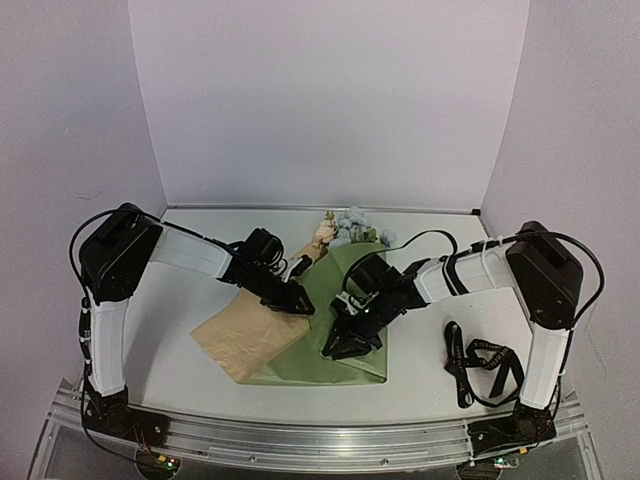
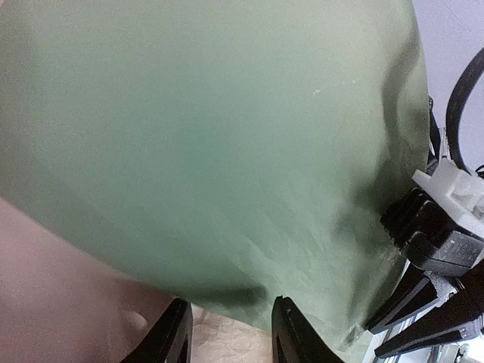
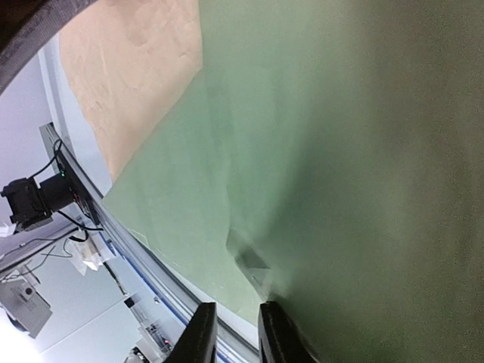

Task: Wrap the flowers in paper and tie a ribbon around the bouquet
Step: Fold the one-fourth-folded wrapping paper at the center of the board, then press the fold line on the 2/3-folded wrapping paper.

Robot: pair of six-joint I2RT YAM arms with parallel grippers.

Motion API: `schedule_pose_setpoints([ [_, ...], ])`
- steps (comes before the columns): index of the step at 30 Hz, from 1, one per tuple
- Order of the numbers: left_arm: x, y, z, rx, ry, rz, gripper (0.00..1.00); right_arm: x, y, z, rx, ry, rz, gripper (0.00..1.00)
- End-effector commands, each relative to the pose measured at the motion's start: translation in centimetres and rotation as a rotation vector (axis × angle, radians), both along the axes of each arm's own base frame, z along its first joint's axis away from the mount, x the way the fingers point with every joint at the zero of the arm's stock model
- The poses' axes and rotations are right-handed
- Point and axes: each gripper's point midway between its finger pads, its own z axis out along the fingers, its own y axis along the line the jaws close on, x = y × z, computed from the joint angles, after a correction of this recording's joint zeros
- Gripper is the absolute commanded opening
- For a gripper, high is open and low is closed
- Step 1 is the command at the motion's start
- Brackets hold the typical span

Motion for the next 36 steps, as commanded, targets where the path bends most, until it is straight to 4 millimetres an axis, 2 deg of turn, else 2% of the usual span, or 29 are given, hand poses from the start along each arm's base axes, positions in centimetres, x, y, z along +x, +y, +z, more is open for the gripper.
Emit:
schedule_pose_setpoints([
  [1, 0.4, 0.0, 0.1, -0.005, -0.007, 0.013, 0.37, 0.3, 0.6, 3.4, 0.069, -0.049, 0.011, 0.33],
  [4, 0.5, 0.0, -0.1, -0.001, -0.004, 0.017, 0.36, 0.3, -0.2, 5.1, 0.078, -0.090, 0.003, 0.41],
  [8, 0.6, 0.0, 0.1, -0.004, -0.009, 0.019, 0.37, 0.4, -2.3, 6.6, 0.065, -0.132, -0.030, 0.47],
  [12, 0.7, -0.2, 0.2, -0.005, -0.013, 0.016, 0.36, 0.2, -6.4, 5.9, -0.044, -0.175, -0.061, 0.47],
  [14, 0.8, -0.2, 0.3, -0.007, -0.012, 0.017, 0.36, 0.1, -9.0, 5.1, -0.132, -0.201, -0.078, 0.42],
  [16, 0.8, -0.3, 0.4, -0.010, -0.014, 0.015, 0.36, 0.3, -11.2, 3.7, -0.216, -0.214, -0.113, 0.31],
  [18, 0.8, -0.4, 0.5, -0.010, -0.016, 0.014, 0.36, 0.5, -12.7, 2.6, -0.282, -0.217, -0.135, 0.22],
  [20, 0.9, -0.4, 0.6, -0.011, -0.018, 0.014, 0.36, 0.6, -13.7, 1.6, -0.330, -0.219, -0.145, 0.19],
  [26, 1.1, -0.6, 0.9, -0.015, -0.022, 0.013, 0.36, 1.3, -14.3, -0.2, -0.389, -0.237, -0.146, 0.12],
  [36, 1.2, -0.5, 1.5, -0.011, -0.036, 0.013, 0.36, 2.6, -12.4, -0.9, -0.372, -0.206, -0.138, 0.11],
])
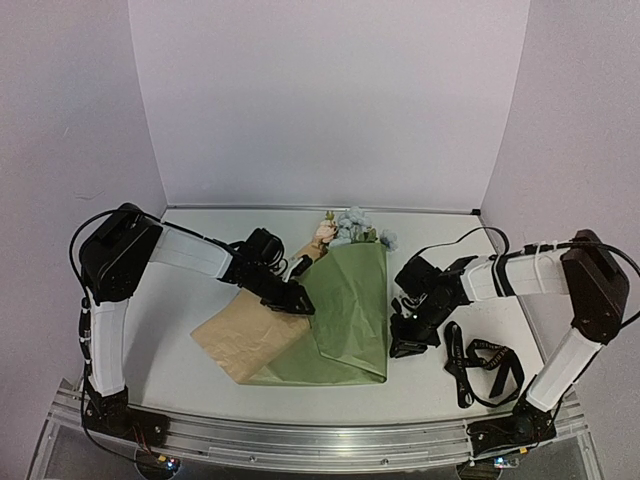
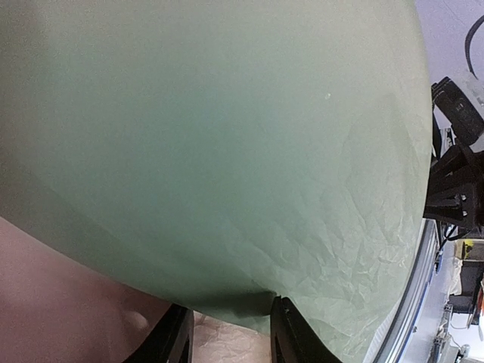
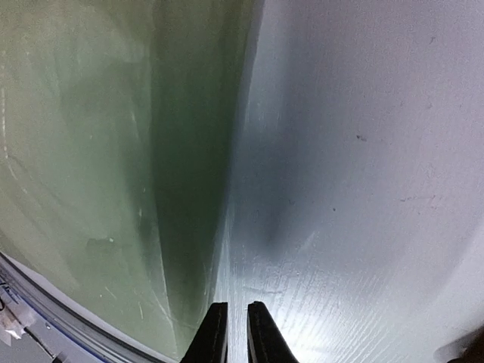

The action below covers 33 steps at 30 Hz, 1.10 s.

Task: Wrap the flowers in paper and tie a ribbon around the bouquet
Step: Press the fold line on the 2/3-folded wrapping paper.

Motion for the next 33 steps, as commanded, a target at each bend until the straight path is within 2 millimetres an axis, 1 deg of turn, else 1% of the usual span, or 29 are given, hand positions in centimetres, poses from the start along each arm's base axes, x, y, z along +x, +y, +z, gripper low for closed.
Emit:
schedule_pose_setpoints([
  [1, 1.0, -0.6, 1.6, -0.016, -0.037, 0.004, 0.36, 1.8, 1.5, 0.9, 0.032, -0.037, 0.002, 0.11],
  [8, 1.0, -0.5, 1.8, -0.012, -0.042, 0.002, 0.36, 1.6, 2.0, 1.3, 0.045, -0.042, 0.005, 0.16],
  [14, 1.1, -0.4, 2.3, -0.011, -0.053, 0.006, 0.36, 1.1, 2.5, 0.9, 0.027, -0.018, 0.027, 0.21],
  [21, 1.5, 0.0, 4.5, -0.007, -0.100, 0.032, 0.37, 0.2, 2.6, 0.1, -0.040, 0.020, 0.068, 0.24],
  [27, 1.3, 1.0, 6.2, 0.004, -0.137, 0.060, 0.37, -1.2, 1.9, 0.0, -0.173, 0.033, 0.116, 0.24],
  [33, 0.6, 2.3, 8.8, 0.012, -0.184, 0.094, 0.37, -1.9, 1.2, -0.1, -0.324, 0.028, 0.134, 0.26],
])
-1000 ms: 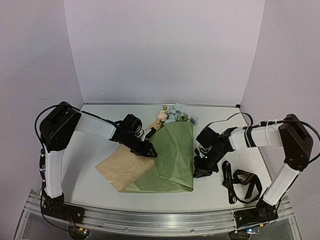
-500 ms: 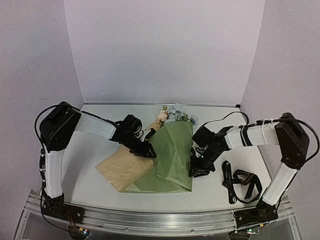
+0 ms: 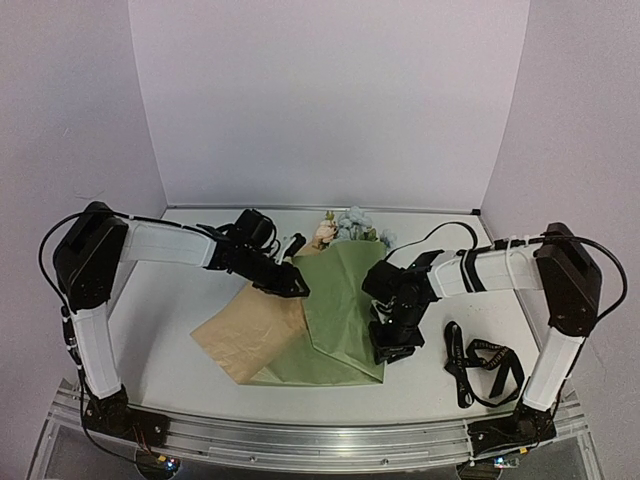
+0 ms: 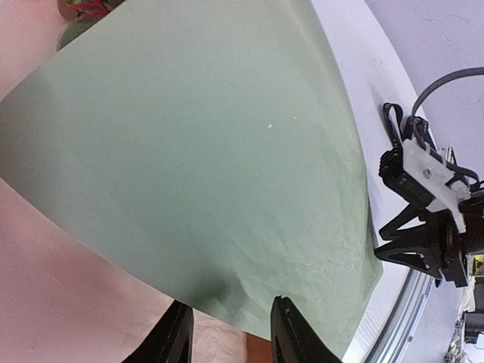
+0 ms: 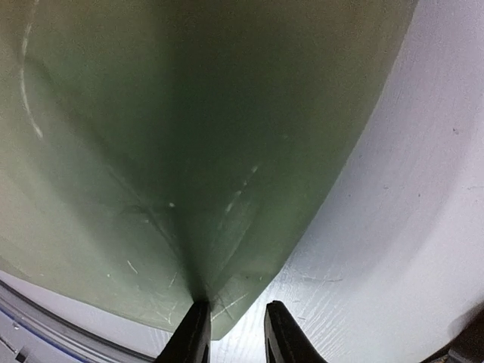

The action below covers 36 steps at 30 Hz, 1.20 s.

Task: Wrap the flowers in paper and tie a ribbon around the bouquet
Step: Press the fold line on the 2/3-folded wrapping paper.

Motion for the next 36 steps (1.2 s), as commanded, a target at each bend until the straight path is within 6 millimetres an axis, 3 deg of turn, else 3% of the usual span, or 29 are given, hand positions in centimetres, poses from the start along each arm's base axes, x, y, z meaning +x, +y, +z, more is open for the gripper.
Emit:
schedule_pose_setpoints([
  [1, -0.6, 1.1, 3.9, -0.006, -0.073, 0.032, 0.37, -0.4, -1.6, 0.0, -0.177, -0.017, 0.020, 0.26],
  [5, -2.9, 0.3, 5.5, -0.023, -0.089, -0.003, 0.37, -0.8, -1.2, -0.6, -0.225, -0.015, 0.012, 0.27],
  [10, -6.3, -1.7, 5.4, -0.029, -0.074, -0.033, 0.35, -1.4, -0.1, -0.9, -0.248, -0.027, 0.026, 0.29],
  [15, -7.7, -2.5, 4.6, -0.091, -0.020, -0.021, 0.32, -2.1, 0.4, -1.4, -0.266, -0.025, 0.009, 0.29],
  [22, -9.2, -5.0, 3.6, -0.157, 0.037, -0.083, 0.30, -2.7, 0.8, -1.6, -0.185, -0.066, -0.018, 0.31],
  [30, -9.9, -6.6, 1.5, -0.163, 0.078, -0.146, 0.30, -3.1, 1.2, -0.2, -0.069, -0.065, 0.052, 0.36],
  [36, -10.4, -6.1, -2.5, -0.094, 0.155, -0.127, 0.28, -3.6, 1.8, 1.1, 0.045, -0.022, 0.071, 0.39],
])
